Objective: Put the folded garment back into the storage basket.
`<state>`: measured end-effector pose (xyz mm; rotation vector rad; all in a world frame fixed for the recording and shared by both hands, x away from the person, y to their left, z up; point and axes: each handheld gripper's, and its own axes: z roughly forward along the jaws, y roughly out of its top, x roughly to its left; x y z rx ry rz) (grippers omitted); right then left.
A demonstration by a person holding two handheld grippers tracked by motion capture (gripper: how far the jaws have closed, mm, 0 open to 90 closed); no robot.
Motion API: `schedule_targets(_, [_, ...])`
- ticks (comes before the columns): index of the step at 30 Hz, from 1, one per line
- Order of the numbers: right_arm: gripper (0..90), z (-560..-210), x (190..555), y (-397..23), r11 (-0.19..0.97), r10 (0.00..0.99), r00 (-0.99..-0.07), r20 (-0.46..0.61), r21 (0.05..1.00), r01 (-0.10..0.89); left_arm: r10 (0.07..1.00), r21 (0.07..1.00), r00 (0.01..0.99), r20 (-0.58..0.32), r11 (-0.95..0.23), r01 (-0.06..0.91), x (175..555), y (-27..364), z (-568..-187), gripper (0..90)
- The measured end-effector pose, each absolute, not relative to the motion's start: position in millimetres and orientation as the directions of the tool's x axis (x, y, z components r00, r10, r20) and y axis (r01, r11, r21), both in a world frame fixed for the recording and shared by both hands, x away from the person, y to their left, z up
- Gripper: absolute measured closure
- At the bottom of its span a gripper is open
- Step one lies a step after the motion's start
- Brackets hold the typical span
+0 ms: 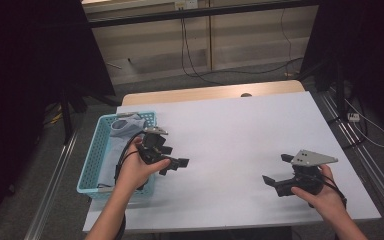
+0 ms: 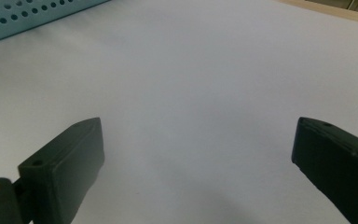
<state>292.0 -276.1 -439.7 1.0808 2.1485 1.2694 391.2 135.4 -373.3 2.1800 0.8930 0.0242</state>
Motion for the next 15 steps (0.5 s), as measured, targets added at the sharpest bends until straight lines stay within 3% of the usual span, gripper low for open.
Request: schedule_targets(15, [2.1,-441.4,281.1,-289.6,0.29,0.801,-0.599,0.019,0.862,0.416,0.58,0.667,0.777,-0.245,-0.481,0.569,380.4,139.2,-381.4,12.9])
